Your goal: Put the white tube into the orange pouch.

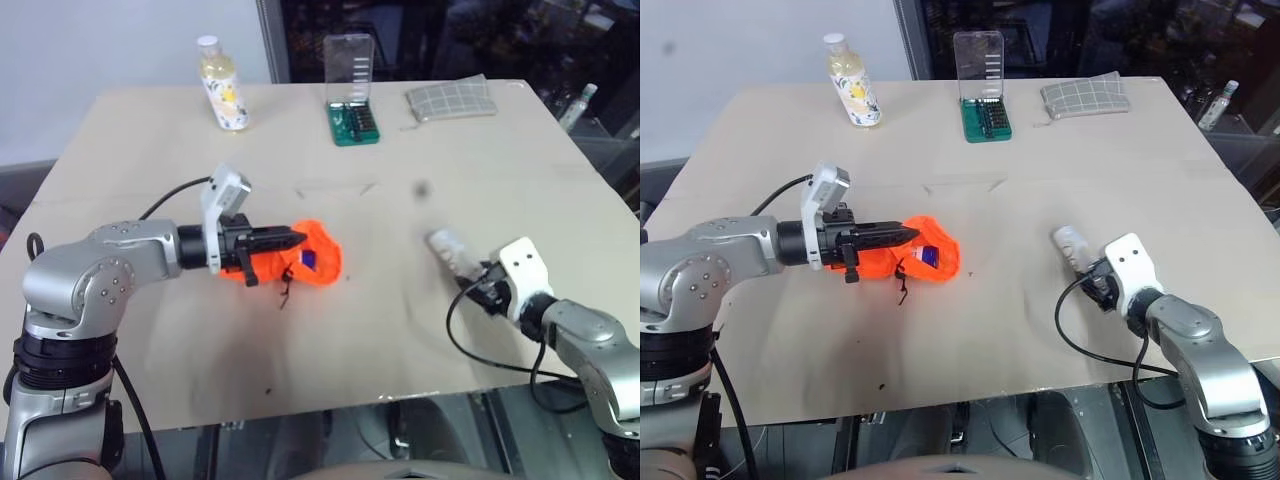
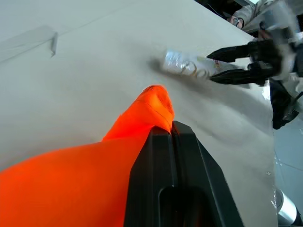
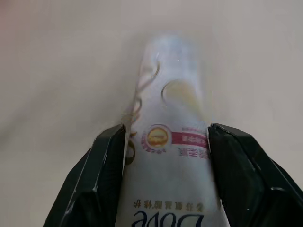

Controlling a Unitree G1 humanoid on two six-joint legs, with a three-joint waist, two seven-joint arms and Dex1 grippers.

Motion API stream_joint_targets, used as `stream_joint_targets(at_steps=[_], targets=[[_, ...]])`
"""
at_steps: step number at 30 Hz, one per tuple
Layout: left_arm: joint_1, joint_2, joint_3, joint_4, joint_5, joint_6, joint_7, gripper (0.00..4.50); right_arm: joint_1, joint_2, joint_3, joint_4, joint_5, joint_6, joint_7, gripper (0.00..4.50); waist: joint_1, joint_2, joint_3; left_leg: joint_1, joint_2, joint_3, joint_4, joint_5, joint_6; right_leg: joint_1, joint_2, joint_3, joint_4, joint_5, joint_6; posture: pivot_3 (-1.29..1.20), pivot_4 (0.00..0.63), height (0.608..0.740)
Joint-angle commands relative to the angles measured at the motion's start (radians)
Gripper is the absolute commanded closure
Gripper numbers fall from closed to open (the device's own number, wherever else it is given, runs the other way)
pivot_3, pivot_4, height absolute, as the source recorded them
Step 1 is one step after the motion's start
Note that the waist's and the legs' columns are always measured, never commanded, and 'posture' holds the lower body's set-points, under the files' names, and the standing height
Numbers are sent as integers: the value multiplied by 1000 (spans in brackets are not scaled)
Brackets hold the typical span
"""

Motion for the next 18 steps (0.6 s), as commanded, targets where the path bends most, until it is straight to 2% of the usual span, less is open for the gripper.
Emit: stream_joint_targets(at_steps=[1, 3, 5, 11, 15, 16, 17, 18], targets=[[-10, 17, 4, -29, -11, -25, -19, 4500, -30, -8, -3, -39, 32, -6, 15, 2236, 2, 0, 0, 0, 0, 0, 0, 0, 0, 0, 0, 0, 0, 0, 0, 0, 150, 740], [-12, 18, 2, -25, -10, -27, -21, 4500, -42, -7, 8, -48, 46, -12, 24, 2767, 3, 0, 0, 0, 0, 0, 0, 0, 0, 0, 0, 0, 0, 0, 0, 0, 150, 740], [-10, 22, 2, -24, -9, -28, -24, 4500, -48, -20, 27, -61, 56, -9, 38, 3677, 3, 0, 0, 0, 0, 0, 0, 0, 0, 0, 0, 0, 0, 0, -1, 0, 150, 740], [0, 31, 2, -28, -7, -34, -34, 4500, -40, -88, 95, -14, 9, -56, 64, 3677, 2, 0, 0, -1, -1, 0, 0, 0, 0, 0, 0, 0, 0, 1, -2, 0, 150, 740], [12, 37, 2, -35, -6, -37, -36, 4500, -56, -64, 59, 3, 12, -27, 9, 2440, 2, -1, 0, 0, -1, 1, 0, 0, 0, 0, -1, 1, 0, 1, -2, 0, 150, 740], [15, 38, 3, -37, -6, -38, -36, 4500, -54, -60, 54, -1, 4, -19, -9, 1834, 2, -1, 0, 0, 0, 0, 0, 0, 0, 0, 0, 1, 0, 1, -2, 0, 150, 740], [17, 40, 4, -38, -7, -38, -35, 4500, -48, -59, 49, -9, 8, -6, -16, 1515, 2, -1, 0, 0, 0, 0, 0, 0, 0, 0, 0, 1, 0, 1, -2, 0, 150, 740], [19, 41, 6, -39, -8, -38, -35, 4500, -44, -59, 46, -15, 14, 3, -18, 869, 2, -1, 0, 0, 0, 0, 0, 0, 0, 0, 0, 1, 0, 1, -2, 0, 150, 740]])
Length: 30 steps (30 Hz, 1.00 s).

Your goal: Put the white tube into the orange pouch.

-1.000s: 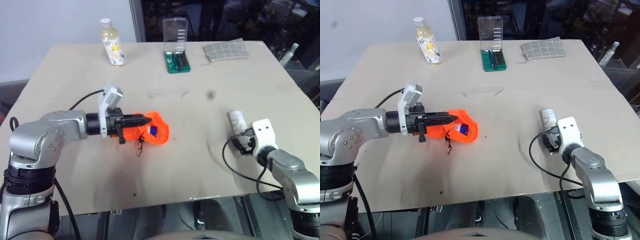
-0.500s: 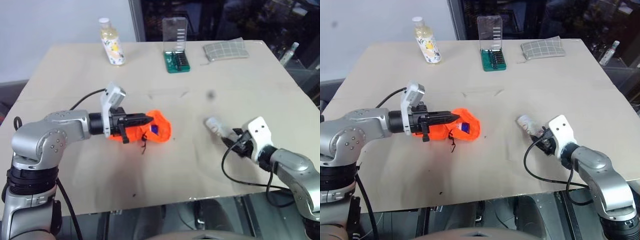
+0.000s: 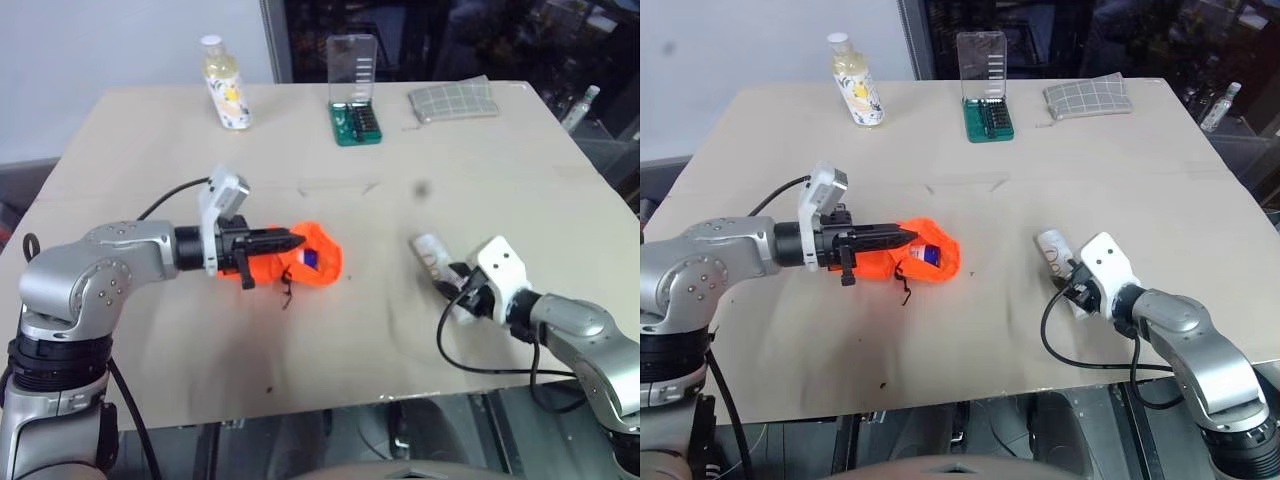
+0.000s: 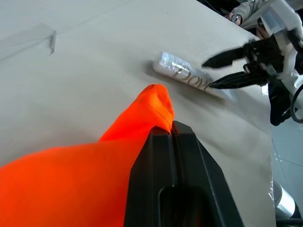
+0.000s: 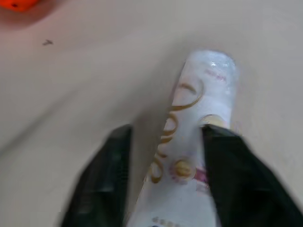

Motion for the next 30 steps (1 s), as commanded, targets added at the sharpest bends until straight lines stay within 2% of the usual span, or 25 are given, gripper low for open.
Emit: stream_joint_targets(at_steps=[1, 10, 13, 16, 25, 30], targets=[[5, 19, 11, -40, -9, -19, -9, 4500, 5, 7, -36, -41, 2, 37, -38, 482, 1, 0, 0, 0, 0, 0, 0, 0, 0, 0, 0, 0, 0, 0, 0, 0, 150, 740], [5, 20, 1, -34, -4, -30, -13, 4500, -13, 47, 39, 67, -20, 113, -82, 482, -1, 0, 0, 0, 0, 0, 0, 0, 0, 0, 0, 0, 0, 0, 0, 0, 150, 740], [4, 22, -2, -31, -1, -35, -15, 4500, -20, 45, 46, 75, -23, 109, -80, 1262, -1, 0, 0, 0, 0, 0, 0, 0, 0, 0, 0, 0, 0, 0, 0, 0, 150, 740], [4, 24, -1, -27, 2, -40, -18, 4500, -23, 39, 53, 69, -36, 92, -84, 2598, -1, 0, 0, 0, 0, 0, 0, 0, 0, 0, 0, 0, 0, 0, 0, 0, 150, 740], [14, 18, -1, -26, 7, -51, -20, 4500, -19, -1, 74, 21, -56, -49, -22, 2598, 0, 0, 0, 0, 0, 0, 0, 0, 0, 0, 0, 0, 0, 0, 0, 0, 150, 740], [12, 19, -11, -21, 12, -62, -27, 4500, -72, 3, 82, -47, 54, -42, 85, 2598, -2, 0, 0, 0, 0, 0, 0, 0, 0, 0, 0, 0, 0, 0, 1, 0, 150, 740]])
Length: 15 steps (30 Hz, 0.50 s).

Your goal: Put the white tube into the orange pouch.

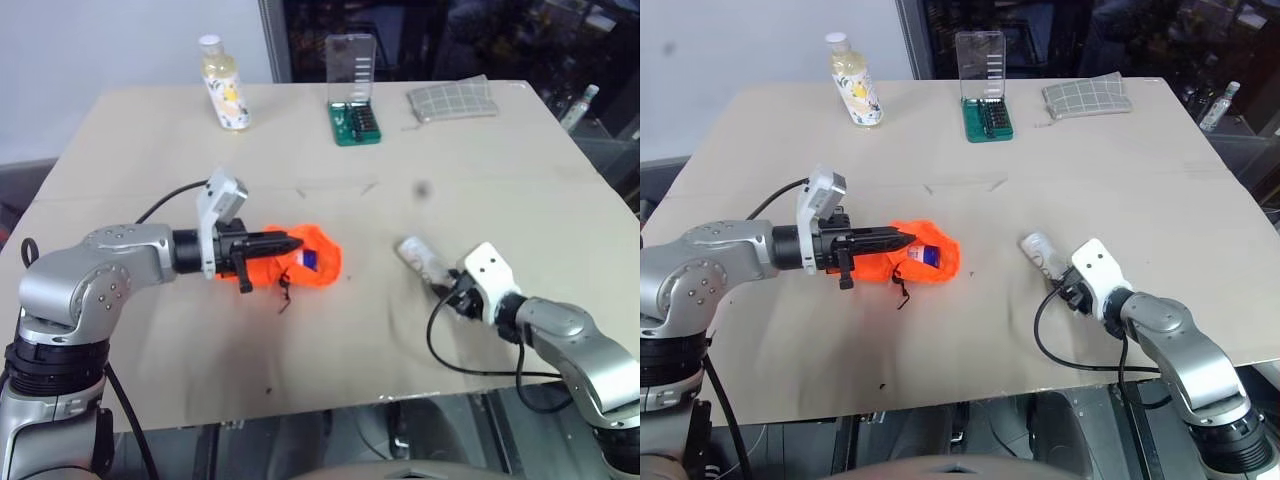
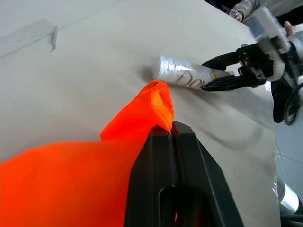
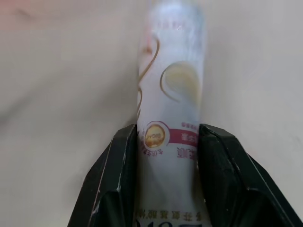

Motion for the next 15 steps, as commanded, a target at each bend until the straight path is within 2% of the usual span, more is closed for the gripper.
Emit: stream_joint_targets(at_steps=[1, 5, 9, 12, 15], targets=[[-5, 9, -8, -20, 2, -25, -15, 4500, -59, -11, 13, -71, 58, -22, 77, 2598, 0, 0, 0, 0, 0, 0, 0, 0, 0, 0, 0, 0, 0, 0, 0, 0, 150, 740], [-10, 12, -26, -19, 14, -38, -23, 4500, -115, -16, 71, -32, 43, -48, 118, 3797, 2, 0, 0, 0, 0, 0, 0, 0, 0, 0, 0, 0, 0, -1, 1, 0, 150, 740], [-8, 13, -26, -26, 14, -38, -22, 4500, -128, -33, 108, 15, 13, -53, 129, 3797, 2, 0, 0, 0, 0, 0, 0, 0, 0, 0, 0, 0, 0, 0, -1, 0, 150, 740], [5, 18, -18, -36, 10, -34, -19, 4500, -113, -41, 95, 31, 16, -40, 130, 2961, 1, 0, 0, -1, -1, 0, 0, 0, 0, 0, -1, 0, -1, 0, -1, 0, 150, 740], [17, 20, -13, -46, 7, -32, -16, 4500, -97, -37, 83, 16, 2, -24, 94, 1545, 1, 0, 0, 0, 0, 0, 0, 0, 0, 0, 0, 0, -1, 0, -1, 0, 150, 740]])
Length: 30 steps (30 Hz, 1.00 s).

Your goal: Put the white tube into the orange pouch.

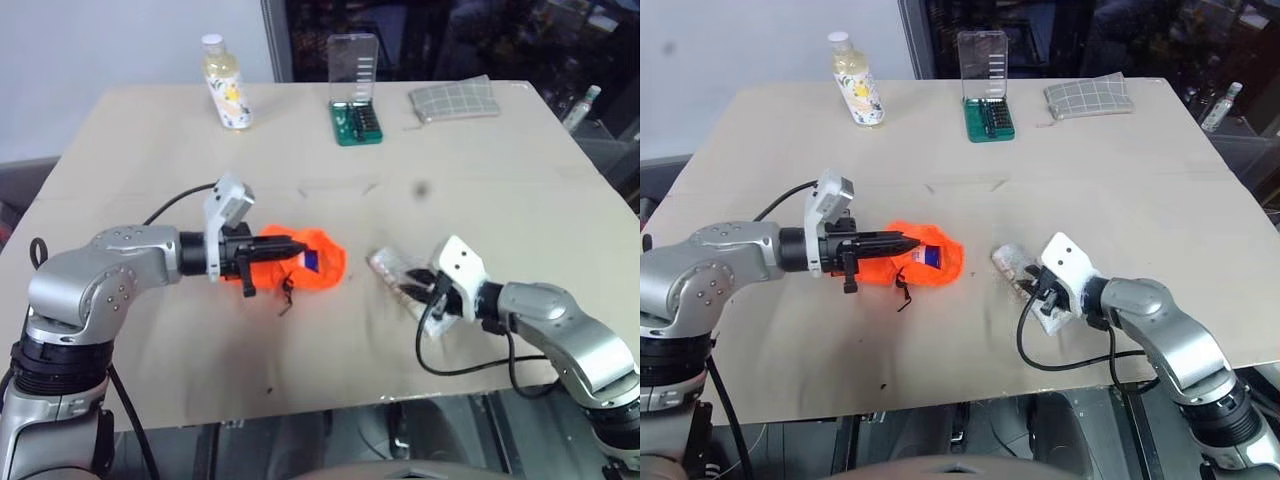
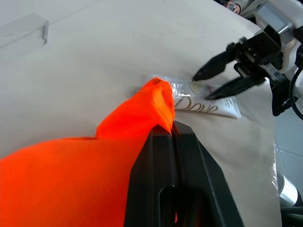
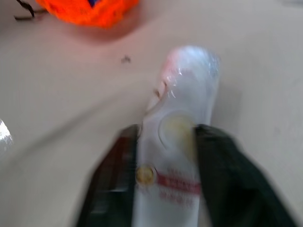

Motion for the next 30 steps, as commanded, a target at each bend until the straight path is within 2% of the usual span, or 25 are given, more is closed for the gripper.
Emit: stream_joint_targets(at_steps=[1, 6, 14, 17, 21, 30], targets=[[10, 16, 21, -47, -10, -9, 1, 4500, 15, -2, -28, -43, -13, 11, -36, 1388, 0, 0, 0, 0, 0, 0, 0, 0, 0, 0, 0, 0, 0, 0, 0, 0, 150, 740], [16, 15, 22, -48, -9, -11, 2, 4500, 63, -11, 23, -64, -38, 35, -59, 1388, 0, 0, 0, 0, 0, 0, 0, 0, 0, 0, 0, 0, 0, 0, 0, 0, 150, 740], [23, 14, 14, -41, -1, -26, -10, 4500, 75, 34, 82, 99, -130, -58, -96, 1388, -2, -2, -1, 1, 0, 0, 0, 0, 0, 0, 0, 0, 0, -1, 1, 0, 150, 740], [22, 17, 16, -35, 0, -28, -13, 4500, 68, 33, 62, 76, -126, -59, -93, 2200, -2, -3, -2, 2, 1, 0, 0, 0, 0, 0, 1, 0, 1, -1, 2, 0, 150, 740], [17, 13, 15, -34, -3, -24, -6, 4500, 73, 3, 48, 6, -129, -84, -72, 3773, -1, -3, -2, 2, 1, 0, 0, 0, 0, 0, 1, 0, 1, -1, 1, 0, 150, 740], [-15, -3, 0, -22, -3, -14, 9, 4500, -17, -4, 24, -93, -53, -76, 6, 3773, -1, -2, -1, -1, 1, 1, 0, 0, 0, -2, 1, 0, 0, 1, -2, 0, 150, 740]])
